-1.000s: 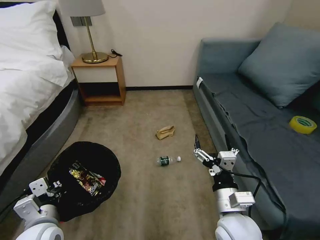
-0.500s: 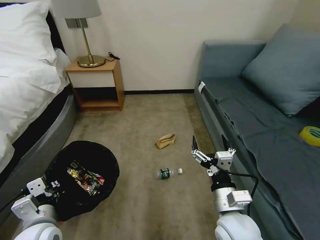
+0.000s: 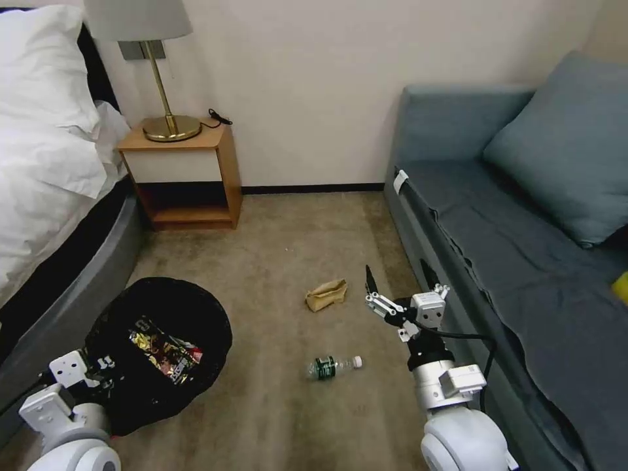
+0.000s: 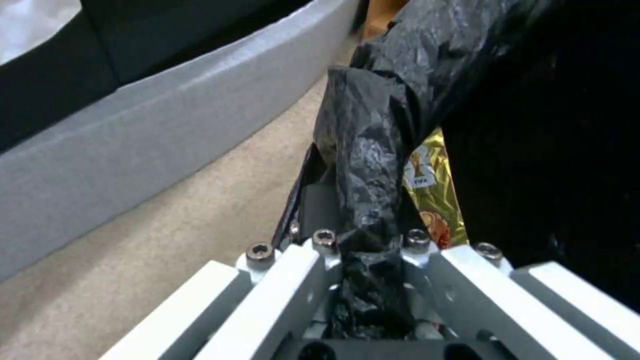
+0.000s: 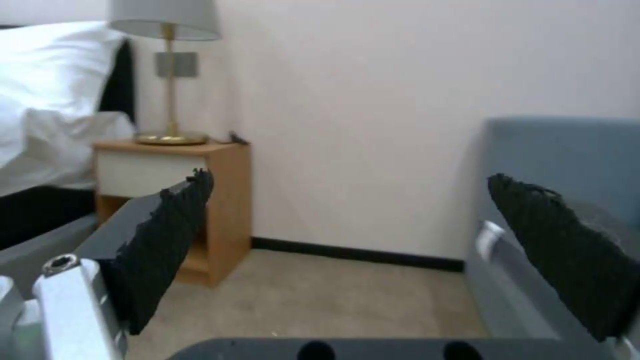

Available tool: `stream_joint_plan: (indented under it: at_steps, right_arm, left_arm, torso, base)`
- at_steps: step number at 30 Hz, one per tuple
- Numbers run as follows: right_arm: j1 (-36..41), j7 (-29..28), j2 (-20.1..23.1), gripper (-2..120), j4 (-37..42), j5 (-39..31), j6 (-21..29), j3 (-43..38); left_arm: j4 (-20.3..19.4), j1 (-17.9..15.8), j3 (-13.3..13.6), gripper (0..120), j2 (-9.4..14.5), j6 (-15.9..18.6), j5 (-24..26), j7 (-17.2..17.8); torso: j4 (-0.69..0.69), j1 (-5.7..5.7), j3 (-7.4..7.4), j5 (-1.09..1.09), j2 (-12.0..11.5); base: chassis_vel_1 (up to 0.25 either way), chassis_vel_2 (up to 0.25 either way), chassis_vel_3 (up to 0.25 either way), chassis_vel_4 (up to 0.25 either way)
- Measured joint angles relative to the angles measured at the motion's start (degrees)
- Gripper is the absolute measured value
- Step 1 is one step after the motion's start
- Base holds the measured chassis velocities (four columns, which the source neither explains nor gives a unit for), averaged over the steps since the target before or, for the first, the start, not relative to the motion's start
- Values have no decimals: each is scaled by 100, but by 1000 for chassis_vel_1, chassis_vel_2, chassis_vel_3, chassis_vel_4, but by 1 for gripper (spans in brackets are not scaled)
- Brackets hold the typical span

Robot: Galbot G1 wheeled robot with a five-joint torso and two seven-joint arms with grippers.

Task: Pick up the trash bin, then pick up the garbage on the floor and place it into the trash bin.

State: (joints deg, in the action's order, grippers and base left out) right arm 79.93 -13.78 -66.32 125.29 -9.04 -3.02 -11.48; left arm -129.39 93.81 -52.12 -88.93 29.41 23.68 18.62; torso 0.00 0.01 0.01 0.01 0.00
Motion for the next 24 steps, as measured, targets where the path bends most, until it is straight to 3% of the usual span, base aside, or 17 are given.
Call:
stream_joint_plan:
  at_steps: [4, 6, 7, 10, 12, 15, 18, 21, 22, 24]
  right_arm:
    - [-560, 374, 523, 100, -387, -229, -41, 245]
    - [-1393, 710, 1104, 100, -1026, -545, -45, 817]
    - [-1393, 710, 1104, 100, -1026, -545, -45, 817]
    - [-2584, 1215, 1526, 100, -2014, -808, -51, 1850]
    - [-2788, 1317, 1570, 100, -2186, -893, -43, 2050]
    - [-3934, 2104, 1703, 100, -3064, -1256, 245, 3093]
    - [-4136, 2282, 1723, 100, -3228, -1285, 408, 3299]
    - [-4690, 2898, 1760, 100, -3676, -1389, 1191, 3952]
    - [-4690, 2898, 1760, 100, -3676, -1389, 1191, 3952]
    - [-4947, 3162, 1769, 100, -3898, -1386, 1658, 4317]
  left_arm:
    - [60, -12, 3, 2, -3, -7, -31, 0]
    - [115, -42, 0, 2, -16, -10, -81, 5]
    - [115, -42, 0, 2, -16, -10, -81, 5]
    - [200, -50, 26, 2, -55, -46, -180, 3]
    - [213, -49, 31, 2, -63, -55, -197, 4]
    - [257, -29, 45, 2, -102, -106, -281, 1]
    - [262, -27, 46, 2, -107, -113, -295, 0]
    - [305, -31, 46, 2, -120, -133, -336, -3]
    - [305, -31, 46, 2, -120, -133, -336, -3]
    - [336, -38, 46, 2, -129, -147, -358, -4]
  torso:
    - [0, -1, -1, 0, 0]
    - [0, 0, -1, -1, 0]
    - [0, 0, -1, -1, 0]
    - [1, 0, -1, 0, 0]
    - [1, 0, -1, 1, 0]
    - [2, 0, -1, 0, 0]
    - [3, 0, 0, -2, 0]
    - [0, 0, -1, 0, 0]
    - [0, 0, -1, 0, 0]
    - [0, 0, -1, -1, 0]
  base:
    - [-13, 2, 2, -7]
    - [0, 0, 0, 0]
    - [0, 0, 0, 0]
    - [0, 0, 0, 0]
    - [0, 0, 0, 0]
    - [0, 0, 0, 0]
    - [0, 0, 0, 0]
    - [0, 0, 0, 0]
    - [0, 0, 0, 0]
    - [0, 0, 0, 0]
